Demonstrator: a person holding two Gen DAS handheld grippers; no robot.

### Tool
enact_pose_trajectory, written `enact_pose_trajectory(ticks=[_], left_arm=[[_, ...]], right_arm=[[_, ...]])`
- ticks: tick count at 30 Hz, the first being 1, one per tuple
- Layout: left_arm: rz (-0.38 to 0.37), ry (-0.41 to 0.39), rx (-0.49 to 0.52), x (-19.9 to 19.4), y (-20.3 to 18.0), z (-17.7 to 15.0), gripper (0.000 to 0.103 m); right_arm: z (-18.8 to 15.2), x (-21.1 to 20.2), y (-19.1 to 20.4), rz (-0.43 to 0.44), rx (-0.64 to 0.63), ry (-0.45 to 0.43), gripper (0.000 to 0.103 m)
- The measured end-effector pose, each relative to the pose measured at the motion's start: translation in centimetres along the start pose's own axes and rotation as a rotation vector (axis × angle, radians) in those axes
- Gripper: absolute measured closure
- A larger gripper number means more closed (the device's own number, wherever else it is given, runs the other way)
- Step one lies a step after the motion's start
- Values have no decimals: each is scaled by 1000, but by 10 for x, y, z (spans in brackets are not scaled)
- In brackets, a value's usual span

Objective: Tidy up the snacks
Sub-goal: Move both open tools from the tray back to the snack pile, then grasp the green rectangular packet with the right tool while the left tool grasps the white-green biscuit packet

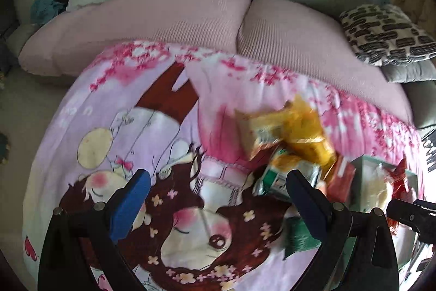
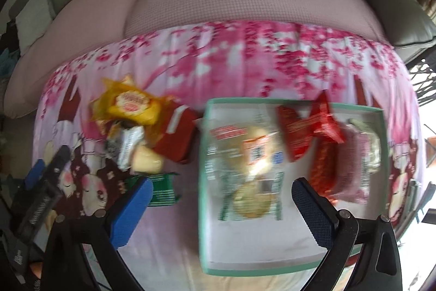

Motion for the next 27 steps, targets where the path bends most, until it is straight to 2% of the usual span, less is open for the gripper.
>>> enact_pose_trajectory(ticks=[6,12,19,27], left_arm=[[55,82,-17,19,17,-18,3],[90,127,-51,31,34,-26,3],[110,152,-83,37,44,-29,3],[101,163,-89,42,43,-27,3]], right_arm=[[-15,19,36,1,-44,60,0],[-31,38,64,2,-87,111,2],[-37,59,81,-3,-106,151,11],[-44,75,94,-9,-134,169,13]])
Point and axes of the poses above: each gripper's, at about its wrist camera, not at the fingertips, and x roughly the way its jaws point, y to its left, z to its top, the point moved 3 cm from there along x, roughly the way its jaws point, and after that the axes turned 7 degrees about -y, right-handed, at the moved point
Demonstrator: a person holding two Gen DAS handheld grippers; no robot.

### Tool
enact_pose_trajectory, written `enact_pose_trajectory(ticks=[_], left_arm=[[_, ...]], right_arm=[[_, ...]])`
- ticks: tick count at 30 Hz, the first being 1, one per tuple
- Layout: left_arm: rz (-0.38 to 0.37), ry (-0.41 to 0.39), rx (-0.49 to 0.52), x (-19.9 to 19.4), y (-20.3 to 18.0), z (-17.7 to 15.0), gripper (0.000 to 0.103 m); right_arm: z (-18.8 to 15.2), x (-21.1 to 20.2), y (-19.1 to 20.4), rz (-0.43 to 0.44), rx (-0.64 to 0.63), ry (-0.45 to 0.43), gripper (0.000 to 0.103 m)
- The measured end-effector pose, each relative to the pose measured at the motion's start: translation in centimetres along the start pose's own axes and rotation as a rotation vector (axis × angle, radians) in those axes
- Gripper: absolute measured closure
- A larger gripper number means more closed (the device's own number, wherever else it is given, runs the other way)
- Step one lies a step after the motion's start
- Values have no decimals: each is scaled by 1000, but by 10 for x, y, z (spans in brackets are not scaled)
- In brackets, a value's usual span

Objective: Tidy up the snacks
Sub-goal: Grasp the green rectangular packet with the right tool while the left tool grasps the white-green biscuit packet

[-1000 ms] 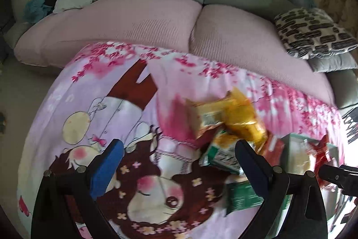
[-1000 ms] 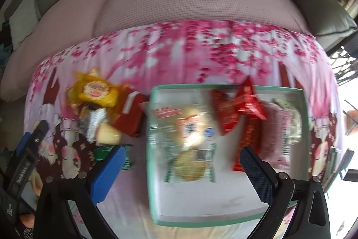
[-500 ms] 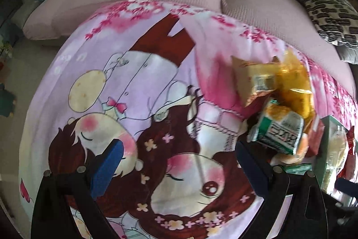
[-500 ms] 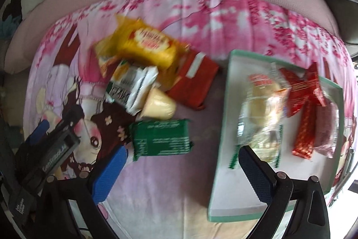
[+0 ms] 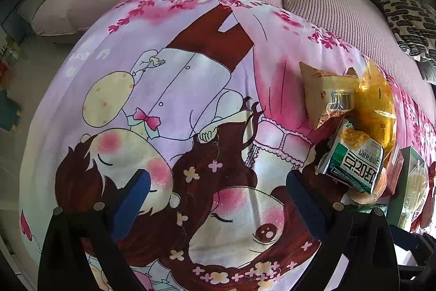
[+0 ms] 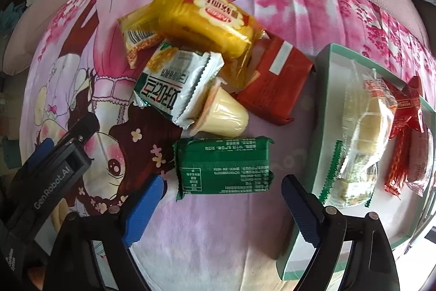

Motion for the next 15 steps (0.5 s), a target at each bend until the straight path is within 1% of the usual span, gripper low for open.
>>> enact_pose_trajectory(ticks=[3,10,15], left_arm=[[-2,2,4,2,-2,0,3],[-11,6,11,5,-6,1,3],[-15,5,5,7,-6,2,3]], right_arm=[[-1,5,0,-14,-8,4,15],[1,33,3,-48,9,10,15],[1,42,2,-59,21,-11,15]])
Point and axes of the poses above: each gripper's, at about its wrist camera, not at the fingertips, and x roughly the way its jaws point, y to its left, z to its top, the point moved 3 cm from there along x, roughly the way its jaws point, and after that the axes turned 7 degrees about -y, right-handed, at the moved point
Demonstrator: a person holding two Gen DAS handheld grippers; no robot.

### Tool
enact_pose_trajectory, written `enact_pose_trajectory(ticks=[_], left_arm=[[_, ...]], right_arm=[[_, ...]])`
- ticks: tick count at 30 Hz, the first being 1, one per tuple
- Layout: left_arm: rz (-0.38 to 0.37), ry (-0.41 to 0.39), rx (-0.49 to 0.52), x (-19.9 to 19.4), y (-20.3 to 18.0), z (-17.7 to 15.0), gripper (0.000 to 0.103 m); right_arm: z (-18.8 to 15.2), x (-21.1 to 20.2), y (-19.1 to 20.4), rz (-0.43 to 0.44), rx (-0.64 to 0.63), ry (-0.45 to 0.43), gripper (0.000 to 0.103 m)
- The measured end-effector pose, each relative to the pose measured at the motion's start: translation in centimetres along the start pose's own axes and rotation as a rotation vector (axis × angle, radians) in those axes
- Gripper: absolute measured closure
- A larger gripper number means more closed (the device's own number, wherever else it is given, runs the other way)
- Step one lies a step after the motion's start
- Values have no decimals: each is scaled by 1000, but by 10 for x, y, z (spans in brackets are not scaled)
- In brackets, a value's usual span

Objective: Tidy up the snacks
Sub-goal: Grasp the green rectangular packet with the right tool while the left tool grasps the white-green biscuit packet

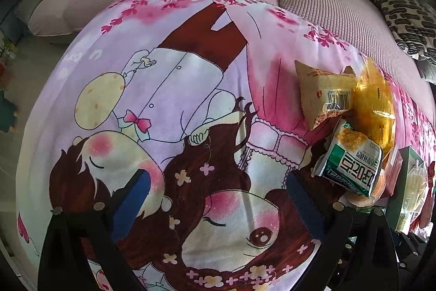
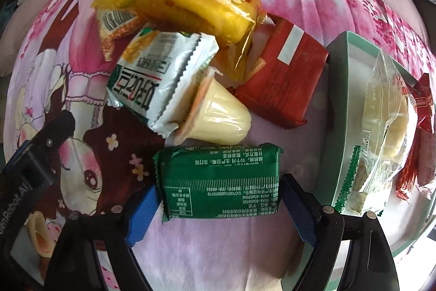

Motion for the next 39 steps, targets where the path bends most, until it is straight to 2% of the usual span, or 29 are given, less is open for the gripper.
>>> enact_pose_trajectory(ticks=[7,8,10,11,18,26,33,39], left_arm=[[1,-3,-2,-1,1,0,3],[0,-5,-3,-1,1,0,3],[-3,-6,-2,-2,0,1,3],[-4,-6,0,-3,-1,0,3],[-6,-6,10,-4,-7,2,3],[-57,-38,-4,-11,-15,8,3],[-163,-43,26,-10,-38,11,3],[-349,-25,47,-8,-73,10,3]], right_arm=[[-3,6,5,-20,-13,-28,17],[-3,5,5,-23,-10,-32,19],[-2,-4,6,-23,-5,-44,30],[-6,-9,4,-21,-3,-49,31],[-8,-10,-9,-8,20,-24,35],[-1,-31,-27,8,48,-33,36],[12,-63,-43,-21,58,-73,36],[14,-70,-64,-44,65,-68,36]])
Point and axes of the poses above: each gripper's, at about its wrist camera, not at the fingertips, and x roughly the way its jaws point, y to its left, z to its top, the point moved 3 cm from there along x, roughly the way its jaws point, and after that the axes turned 7 degrees about -y, right-handed, at the moved point
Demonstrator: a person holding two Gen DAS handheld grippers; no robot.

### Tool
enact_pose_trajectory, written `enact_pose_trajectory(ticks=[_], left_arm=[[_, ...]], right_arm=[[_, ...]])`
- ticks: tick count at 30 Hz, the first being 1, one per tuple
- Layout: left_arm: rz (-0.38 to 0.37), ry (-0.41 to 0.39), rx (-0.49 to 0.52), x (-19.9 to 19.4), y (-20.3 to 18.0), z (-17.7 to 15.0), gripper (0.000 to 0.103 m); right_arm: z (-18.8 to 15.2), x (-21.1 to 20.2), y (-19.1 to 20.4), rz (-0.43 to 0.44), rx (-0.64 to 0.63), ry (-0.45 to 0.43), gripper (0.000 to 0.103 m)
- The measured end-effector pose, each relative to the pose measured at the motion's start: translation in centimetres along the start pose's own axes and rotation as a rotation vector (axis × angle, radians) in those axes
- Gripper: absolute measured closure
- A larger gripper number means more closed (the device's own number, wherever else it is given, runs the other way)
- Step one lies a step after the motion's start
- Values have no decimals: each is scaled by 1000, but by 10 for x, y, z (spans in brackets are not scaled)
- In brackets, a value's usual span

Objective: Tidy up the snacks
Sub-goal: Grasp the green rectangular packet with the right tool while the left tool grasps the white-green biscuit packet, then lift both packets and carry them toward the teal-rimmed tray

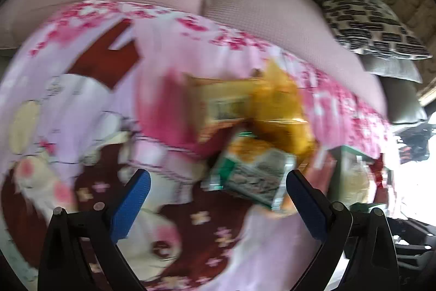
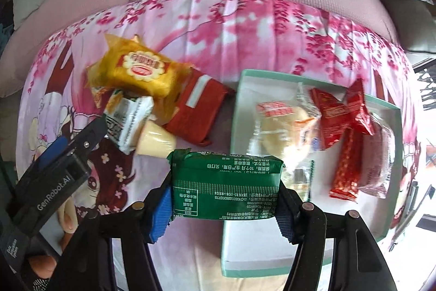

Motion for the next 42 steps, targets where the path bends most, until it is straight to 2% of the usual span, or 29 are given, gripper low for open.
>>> enact_pose_trajectory(ticks=[4,10,12,17,21,23,28,33,42], left_arm=[[-43,14,16,13,-14,-2,3],[-55,25,4,31,-15,-1,4],[-60,18,3,31,-15,0,8],[-44,11,25,30,-19,1,26],[-43,16,3,33,-15,1,26],[-20,16,15,32,-13,1,26],[119,16,79,30,-11,0,26],[196,7,96,24,0,2,26],[240,1,153,34,-4,0,25]], right_arm=[[3,-9,-22,-2,6,10,36],[2,-9,-41,-1,4,21,36],[2,-8,-44,2,5,23,36],[-5,-4,-48,9,9,30,36],[-11,2,-45,10,4,37,36],[-12,5,-44,6,-1,40,36],[-14,5,-38,3,-2,44,36],[-15,9,-35,0,-8,49,36],[-19,15,-33,-4,-25,57,36]])
Point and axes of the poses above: each gripper's, at about its wrist camera, not at the fingertips, and x roughly the way its jaws point, y to its left, z to its top, the point moved 3 cm from there along x, roughly the way its jaws point, and after that the axes turned 7 degrees about -y, right-handed, at the moved point
